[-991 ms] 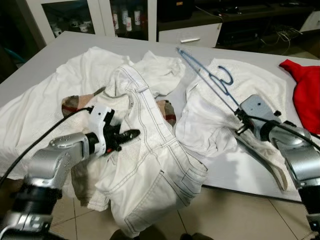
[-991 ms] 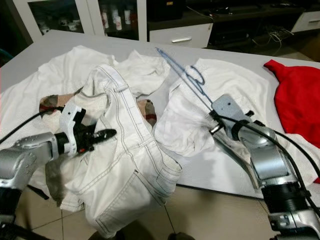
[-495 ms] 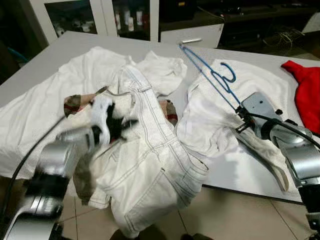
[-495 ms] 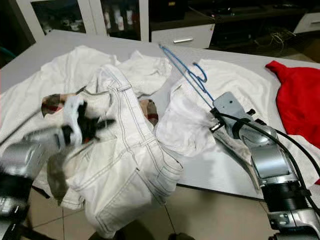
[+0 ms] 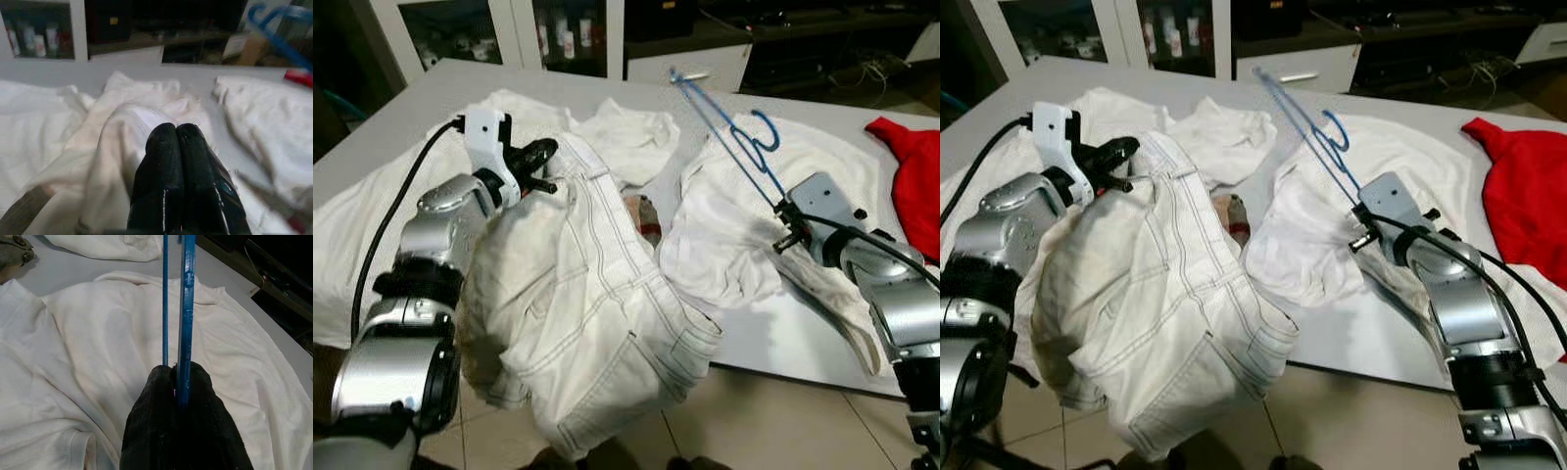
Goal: Hang hanger
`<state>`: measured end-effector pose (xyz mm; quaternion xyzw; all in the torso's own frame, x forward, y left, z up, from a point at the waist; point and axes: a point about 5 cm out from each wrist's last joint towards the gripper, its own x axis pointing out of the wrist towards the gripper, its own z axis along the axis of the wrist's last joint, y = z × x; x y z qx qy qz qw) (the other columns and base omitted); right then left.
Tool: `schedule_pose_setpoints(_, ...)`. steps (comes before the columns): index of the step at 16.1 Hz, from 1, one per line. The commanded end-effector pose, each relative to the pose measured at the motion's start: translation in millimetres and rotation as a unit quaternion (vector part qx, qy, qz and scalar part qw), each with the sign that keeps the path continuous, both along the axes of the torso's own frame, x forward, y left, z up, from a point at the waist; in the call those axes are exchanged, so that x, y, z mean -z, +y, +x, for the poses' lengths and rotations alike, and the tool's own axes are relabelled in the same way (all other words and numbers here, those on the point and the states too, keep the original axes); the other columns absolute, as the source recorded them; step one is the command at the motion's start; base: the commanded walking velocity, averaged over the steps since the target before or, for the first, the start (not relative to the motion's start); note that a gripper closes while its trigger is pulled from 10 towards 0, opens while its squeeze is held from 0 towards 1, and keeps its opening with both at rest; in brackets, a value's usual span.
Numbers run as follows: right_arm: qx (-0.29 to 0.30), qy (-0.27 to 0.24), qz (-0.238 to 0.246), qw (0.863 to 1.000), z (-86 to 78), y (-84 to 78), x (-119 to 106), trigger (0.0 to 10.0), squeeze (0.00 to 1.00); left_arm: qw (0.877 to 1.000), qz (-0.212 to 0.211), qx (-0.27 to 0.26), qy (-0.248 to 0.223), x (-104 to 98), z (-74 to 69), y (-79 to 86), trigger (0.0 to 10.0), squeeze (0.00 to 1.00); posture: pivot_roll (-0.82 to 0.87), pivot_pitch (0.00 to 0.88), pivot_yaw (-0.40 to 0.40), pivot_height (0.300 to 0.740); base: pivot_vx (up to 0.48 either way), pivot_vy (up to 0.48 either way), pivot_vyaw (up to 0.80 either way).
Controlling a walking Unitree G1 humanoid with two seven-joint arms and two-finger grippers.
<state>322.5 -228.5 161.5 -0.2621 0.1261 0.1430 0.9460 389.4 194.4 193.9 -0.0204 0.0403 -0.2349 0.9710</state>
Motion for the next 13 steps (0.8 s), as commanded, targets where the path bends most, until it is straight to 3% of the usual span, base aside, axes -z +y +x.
schedule_pose_setpoints(1, 0.009, -0.011, 0.004, 1.0, -3.0, -3.8, -6, 10.0, 0.0, 0.999, 0.033, 0.011, 0.019, 5, 0.9, -2.8, 0.0, 0.0, 0.05, 0.047, 0.018, 0.74, 0.0, 0.0, 0.0)
schedule_pose_setpoints(2, 0.011, -0.011, 0.004, 1.0, -3.5, -4.4, -6, 10.0, 0.0, 0.999, 0.036, 0.016, 0.023, 7, 0.7, -3.9, 0.0, 0.0, 0.05, 0.047, 0.018, 0.74, 0.0, 0.0, 0.0)
schedule_pose_setpoints(3, 0.013, -0.01, 0.004, 1.0, -4.5, -5.1, -5, 10.0, 0.0, 0.999, 0.04, 0.014, 0.029, 10, 0.2, -4.1, 4.6, 0.0, 0.04, 0.05, 0.021, 0.74, 0.0, 0.0, 0.0)
schedule_pose_setpoints(4, 0.014, -0.01, 0.005, 1.0, -5.6, -5.5, -4, 10.0, 0.0, 0.999, 0.042, 0.014, 0.031, 14, -0.4, -4.5, 10.0, 0.0, 0.04, 0.052, 0.021, 0.74, 0.0, 0.0, 0.0)
schedule_pose_setpoints(6, 0.014, -0.006, 0.007, 1.0, -8.3, -4.3, -2, 10.0, 0.0, 0.998, 0.048, 0.018, 0.032, 25, -5.7, -3.3, 10.0, 0.0, 0.04, 0.057, 0.016, 0.74, 0.0, 0.0, 0.0)
schedule_pose_setpoints(7, 0.014, -0.005, 0.007, 1.0, -8.1, -3.9, -2, 10.0, 0.0, 0.998, 0.049, 0.019, 0.028, 26, -7.0, -2.4, 10.0, 0.69, 0.04, 0.057, 0.016, 0.74, 0.0, 0.0, 0.0)
schedule_pose_setpoints(8, 0.012, -0.004, 0.007, 1.0, -7.4, -3.1, -1, 10.0, 0.0, 0.998, 0.046, 0.04, 0.02, 24, -11.7, -1.4, 10.0, 1.0, 0.05, 0.061, 0.006, 0.74, 0.0, 0.0, 0.0)
schedule_pose_setpoints(10, 0.007, -0.002, 0.007, 1.0, -6.0, -1.2, -1, 10.0, 0.0, 0.997, 0.047, 0.065, 0.01, 18, -17.9, 0.4, 10.0, 1.0, 0.06, 0.062, 0.002, 0.74, 0.0, 0.0, 0.0)
schedule_pose_setpoints(13, 0.003, -0.002, 0.007, 1.0, -4.3, 1.0, -2, 10.0, 0.0, 0.997, 0.04, 0.059, -0.011, 6, -25.9, 8.4, 10.0, 1.0, 0.07, 0.064, -0.005, 0.74, 0.0, 0.0, 0.0)
